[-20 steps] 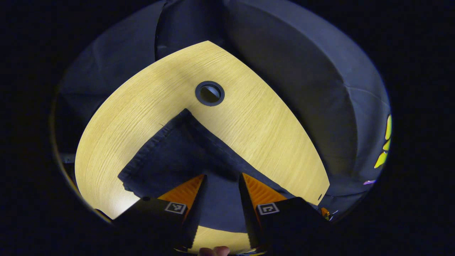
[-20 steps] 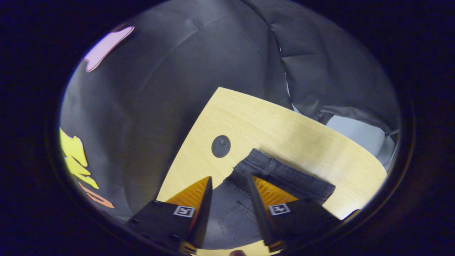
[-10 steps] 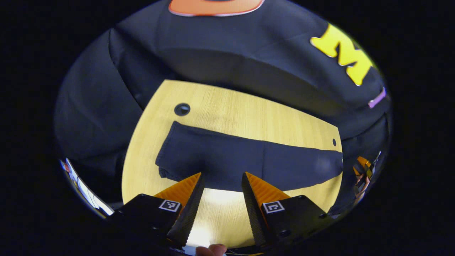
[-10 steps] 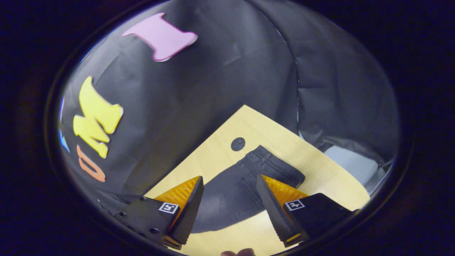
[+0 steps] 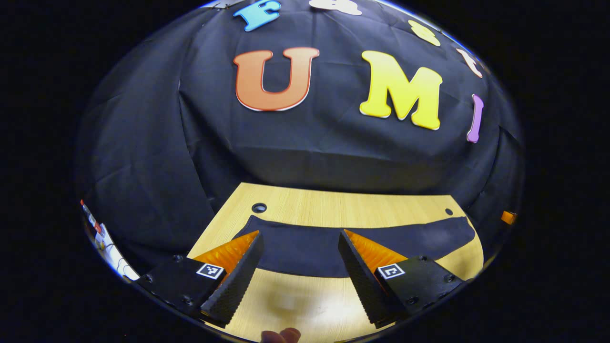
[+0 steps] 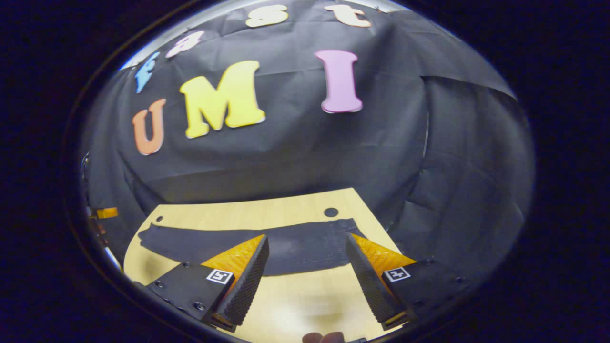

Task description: Grasp the waist and the cuffs of the jeans and fold them to make the two legs overlap; first hold the waist and fold one-third of the jeans toward the cuffs, then hold the cuffs and fold the remaining one-third in the same direction to finish folding.

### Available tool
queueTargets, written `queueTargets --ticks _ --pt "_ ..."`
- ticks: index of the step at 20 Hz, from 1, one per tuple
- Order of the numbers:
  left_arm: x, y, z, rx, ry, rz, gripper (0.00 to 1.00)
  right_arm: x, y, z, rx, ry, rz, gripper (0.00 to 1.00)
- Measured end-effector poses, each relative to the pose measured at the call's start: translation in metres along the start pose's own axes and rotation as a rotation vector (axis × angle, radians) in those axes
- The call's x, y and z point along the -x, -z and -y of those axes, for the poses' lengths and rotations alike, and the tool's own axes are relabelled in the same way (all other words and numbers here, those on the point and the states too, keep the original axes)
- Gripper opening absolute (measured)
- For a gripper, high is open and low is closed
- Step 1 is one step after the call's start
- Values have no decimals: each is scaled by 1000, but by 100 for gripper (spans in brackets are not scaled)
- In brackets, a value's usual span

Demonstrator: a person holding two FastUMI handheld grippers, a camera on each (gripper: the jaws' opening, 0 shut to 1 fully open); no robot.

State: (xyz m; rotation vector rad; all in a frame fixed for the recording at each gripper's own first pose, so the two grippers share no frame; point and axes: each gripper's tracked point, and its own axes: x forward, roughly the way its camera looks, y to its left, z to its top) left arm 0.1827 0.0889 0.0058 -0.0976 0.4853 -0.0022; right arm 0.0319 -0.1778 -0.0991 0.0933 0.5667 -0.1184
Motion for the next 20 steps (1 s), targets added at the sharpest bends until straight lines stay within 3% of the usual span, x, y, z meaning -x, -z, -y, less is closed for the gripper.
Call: queueTargets --ticks 1,2,3,4,7,8,9,10,14,20 --pt "0 0 -3 25 1 29 100 8 8 -3 29 -8 -1 94" --pt "3 -1 -6 46 7 47 100 9 14 -5 41 -10 -2 100" --pt "5 -5 -11 55 13 64 100 11 18 -11 33 -16 -7 94" --pt "6 -10 -15 55 12 81 100 12 18 -15 16 -17 -12 99" --pt "10 -14 -5 39 14 127 100 3 16 -4 -31 16 -25 99" --pt "13 -16 -2 32 15 135 100 0 21 0 -51 32 -29 94" --pt "18 -20 0 24 14 142 99 -6 23 10 -76 51 -29 99" --pt "21 -22 5 16 17 147 99 -12 23 21 -99 71 -31 94" --pt "29 -30 22 25 29 140 99 -44 37 67 -172 131 -36 94" --pt "37 -33 39 80 -15 117 99 -134 60 119 -252 185 -59 94"
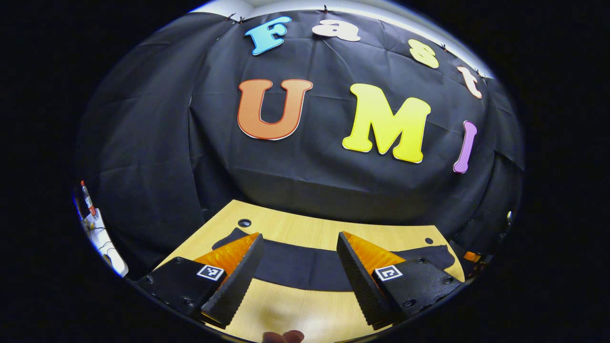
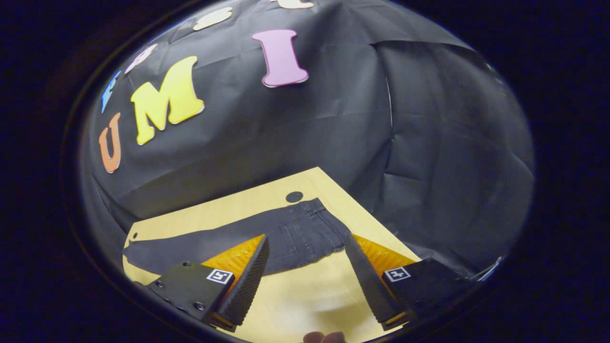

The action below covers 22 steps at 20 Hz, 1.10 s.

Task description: Grasp the waist and the cuffs of the jeans and fold them to make the two legs overlap; first hold the waist and fold one-third of the jeans toward the cuffs, then hold the cuffs and fold the remaining one-third in the same direction to finish folding.

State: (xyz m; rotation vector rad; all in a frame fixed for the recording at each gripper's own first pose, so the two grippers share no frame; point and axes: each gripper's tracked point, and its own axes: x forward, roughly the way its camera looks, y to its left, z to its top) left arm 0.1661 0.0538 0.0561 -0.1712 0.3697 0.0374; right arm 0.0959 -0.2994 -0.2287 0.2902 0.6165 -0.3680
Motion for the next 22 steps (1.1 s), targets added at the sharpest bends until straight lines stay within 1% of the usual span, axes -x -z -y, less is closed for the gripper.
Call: queueTargets --ticks 2,3,6,7,8,11,12,13,14,15,16,17,19,20,21,22 --pt "0 4 -1 -12 -30 -16 99 -36 4 15 -36 23 -21 94" --pt "1 4 0 -14 -42 -23 99 -50 9 26 -56 38 -31 99" --pt "3 11 0 -16 -73 -52 99 -86 22 41 -69 59 -66 99" --pt "3 12 -2 -19 -82 -58 99 -92 26 43 -69 59 -80 96" --pt "2 12 -4 -24 -93 -63 99 -99 29 43 -67 61 -88 99" --pt "2 15 -7 -34 -112 -76 99 -116 43 43 -54 63 -112 99" --pt "1 16 -9 -32 -117 -81 99 -121 51 42 -60 54 -144 99" --pt "1 17 -11 -25 -122 -85 99 -122 47 42 -57 43 -112 99" --pt "-1 18 -13 -15 -126 -90 99 -124 53 42 -35 43 -139 93" --pt "-3 21 -15 -4 -130 -97 99 -122 47 43 -20 46 -116 87" --pt "-5 23 -15 5 -130 -102 99 -125 50 38 -38 26 -129 88" --pt "-6 23 -17 16 -130 -105 99 -123 47 34 -59 18 -122 83" --pt "-7 26 -20 33 -130 -110 99 -121 48 31 -55 14 -130 72" --pt "-7 24 -23 41 -132 -109 99 -124 50 33 -39 31 -132 57" --pt "-7 26 -26 45 -135 -109 99 -123 45 32 -28 31 -128 41" --pt "-7 26 -31 51 -139 -105 99 -124 46 30 -21 26 -146 33"
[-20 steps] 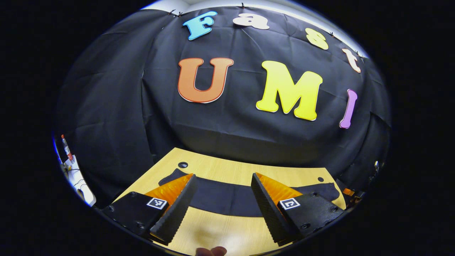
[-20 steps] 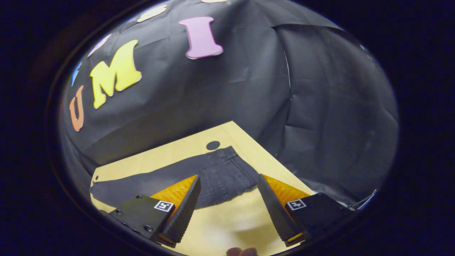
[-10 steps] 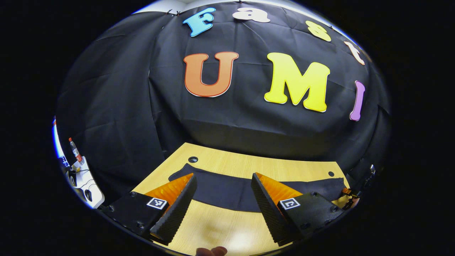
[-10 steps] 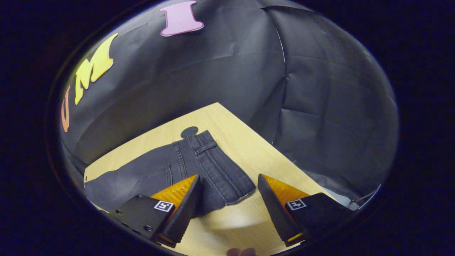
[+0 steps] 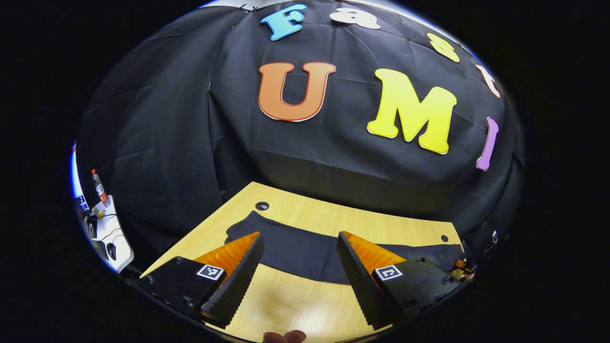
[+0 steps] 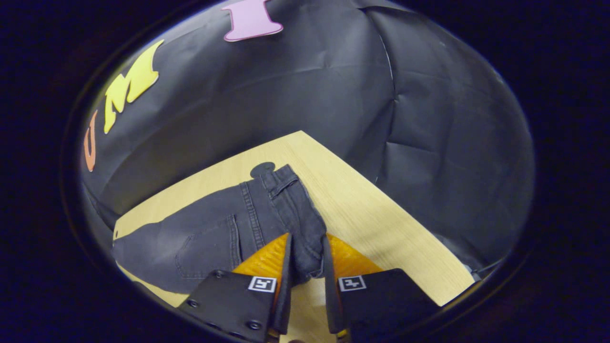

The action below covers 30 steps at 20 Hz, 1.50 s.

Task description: Grasp the waist and the cuffs of the jeans and fold them to make the two legs overlap; first hold the waist and fold one-third of the jeans toward the cuffs, then hold the cuffs and fold the remaining one-third in the same direction to finish folding.

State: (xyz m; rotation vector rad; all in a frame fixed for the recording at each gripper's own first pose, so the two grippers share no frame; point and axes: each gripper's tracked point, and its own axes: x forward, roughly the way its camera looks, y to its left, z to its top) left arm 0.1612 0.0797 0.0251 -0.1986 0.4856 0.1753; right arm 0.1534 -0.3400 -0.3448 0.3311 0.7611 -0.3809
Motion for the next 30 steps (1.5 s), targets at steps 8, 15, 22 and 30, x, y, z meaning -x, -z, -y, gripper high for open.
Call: queueTargets --ticks 8,15,22,30 --pt "-1 -2 -36 63 -14 27 99 48 -40 -24 40 19 55 7" --pt "-1 1 -64 151 15 42 99 122 -76 -108 182 -64 171 7" --pt "11 -7 -104 169 25 104 99 189 -85 -255 294 -220 247 2" --pt "27 -10 -144 160 31 151 99 220 -21 -413 442 -382 230 6"
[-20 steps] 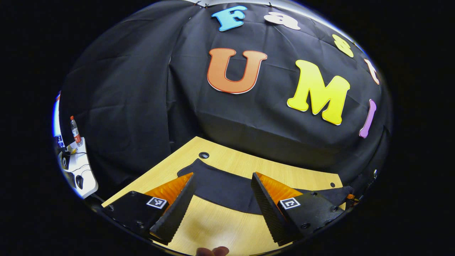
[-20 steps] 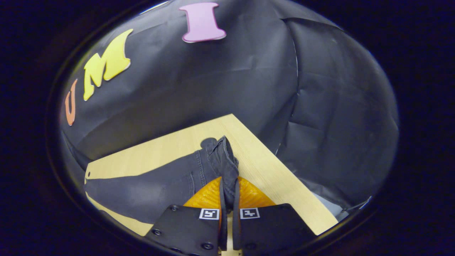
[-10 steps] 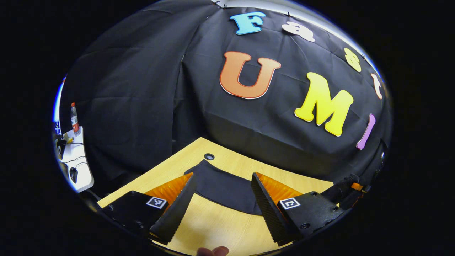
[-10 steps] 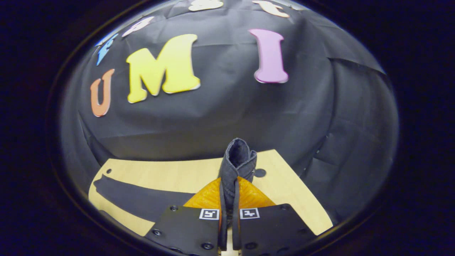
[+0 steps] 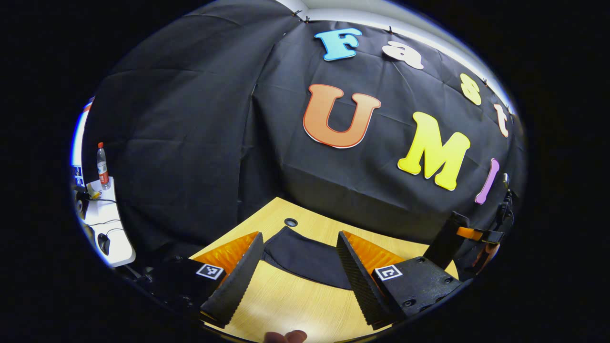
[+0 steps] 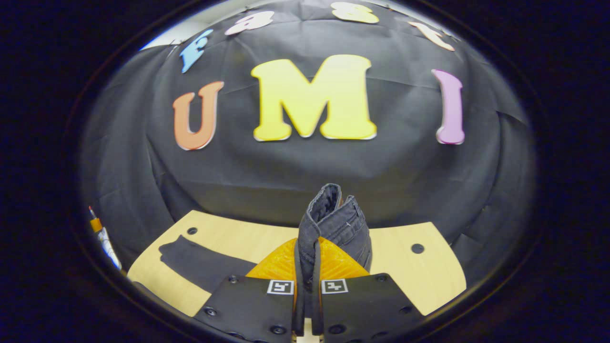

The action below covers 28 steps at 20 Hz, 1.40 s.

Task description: Grasp the waist and the cuffs of the jeans and fold them to make the two legs overlap; first hold the waist and fold one-third of the jeans toward the cuffs, then hold the cuffs and fold the remaining one-third in the same direction to finish folding.

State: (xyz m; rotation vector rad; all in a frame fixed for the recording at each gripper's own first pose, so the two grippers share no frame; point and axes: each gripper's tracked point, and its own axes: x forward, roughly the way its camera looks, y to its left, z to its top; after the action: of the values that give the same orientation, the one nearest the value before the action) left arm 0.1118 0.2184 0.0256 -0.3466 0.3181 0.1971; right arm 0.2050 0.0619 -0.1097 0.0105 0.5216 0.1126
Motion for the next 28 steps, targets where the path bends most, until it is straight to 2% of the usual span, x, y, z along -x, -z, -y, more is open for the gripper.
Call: queueTargets --ticks 2,4,5,7,8,10,15,19,23,25,28 --pt "6 -2 -9 2 4 10 99 -14 15 -37 32 -28 -30 2" --pt "10 -3 -21 8 -3 15 99 -28 36 -71 57 -50 -61 6" --pt "13 -4 -26 14 -8 15 99 -35 48 -84 72 -54 -76 2" --pt "17 -2 -39 25 -22 12 99 -47 71 -106 100 -59 -107 6" --pt "19 -2 -45 31 -29 13 99 -54 84 -115 112 -57 -129 2" --pt "23 1 -57 34 -44 8 99 -68 113 -130 130 -41 -178 6" --pt "33 8 -82 64 -79 -25 99 -98 171 -152 210 -7 -268 7" --pt "38 10 -95 84 -101 -24 99 -108 189 -160 246 2 -291 7" --pt "39 13 -103 97 -111 -29 99 -101 196 -167 225 -29 -318 21" --pt "39 13 -103 90 -107 -30 99 -95 195 -170 223 -46 -321 34" --pt "38 7 -99 81 -99 -20 99 -77 176 -172 214 -81 -281 74"
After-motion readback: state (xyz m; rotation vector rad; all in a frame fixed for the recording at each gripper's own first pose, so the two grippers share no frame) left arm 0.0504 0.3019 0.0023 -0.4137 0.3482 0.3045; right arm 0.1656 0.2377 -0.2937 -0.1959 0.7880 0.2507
